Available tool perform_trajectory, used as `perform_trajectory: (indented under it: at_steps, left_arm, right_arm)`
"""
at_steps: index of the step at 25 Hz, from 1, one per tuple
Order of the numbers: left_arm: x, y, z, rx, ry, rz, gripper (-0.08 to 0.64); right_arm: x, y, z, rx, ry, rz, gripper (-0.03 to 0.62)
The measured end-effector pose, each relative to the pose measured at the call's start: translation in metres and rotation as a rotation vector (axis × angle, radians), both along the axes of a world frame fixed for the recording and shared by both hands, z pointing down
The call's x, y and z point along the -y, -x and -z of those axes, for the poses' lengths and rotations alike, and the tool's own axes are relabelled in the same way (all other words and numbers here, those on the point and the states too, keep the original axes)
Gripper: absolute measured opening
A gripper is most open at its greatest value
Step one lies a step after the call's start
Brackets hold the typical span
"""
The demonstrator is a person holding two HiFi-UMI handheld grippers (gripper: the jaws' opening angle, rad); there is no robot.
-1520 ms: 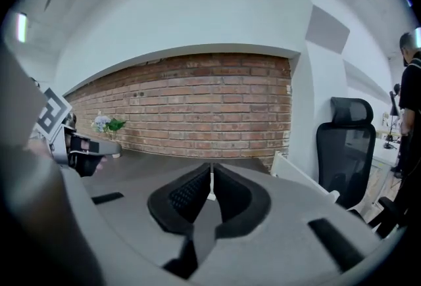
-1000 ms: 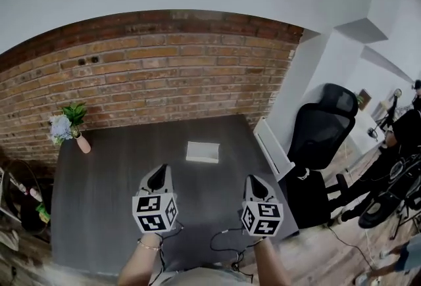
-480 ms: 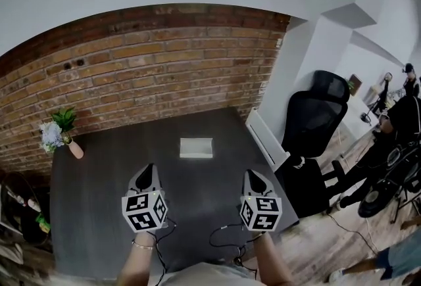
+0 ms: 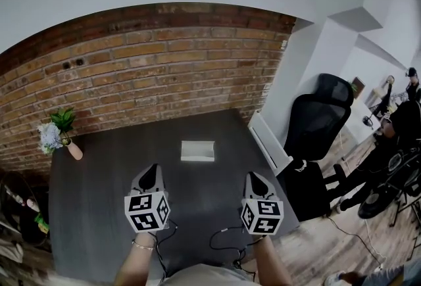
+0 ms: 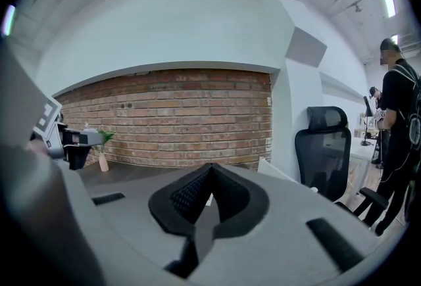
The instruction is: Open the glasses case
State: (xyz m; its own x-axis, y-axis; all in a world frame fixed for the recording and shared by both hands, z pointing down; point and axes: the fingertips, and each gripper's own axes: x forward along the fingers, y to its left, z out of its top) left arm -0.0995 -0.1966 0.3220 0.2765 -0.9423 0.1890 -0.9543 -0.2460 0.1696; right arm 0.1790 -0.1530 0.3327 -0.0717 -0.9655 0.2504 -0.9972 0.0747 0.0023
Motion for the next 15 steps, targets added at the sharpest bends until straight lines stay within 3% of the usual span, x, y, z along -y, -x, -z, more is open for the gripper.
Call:
perform_trajectory:
  at_steps: [15]
  left_arm:
    - [0.0083,0.0083,0.001,0.013,0.016,0.008,0.002]
  right_arm:
    - [0.0098,0.0023,0.0033,-0.006,0.013,0.021,0.0]
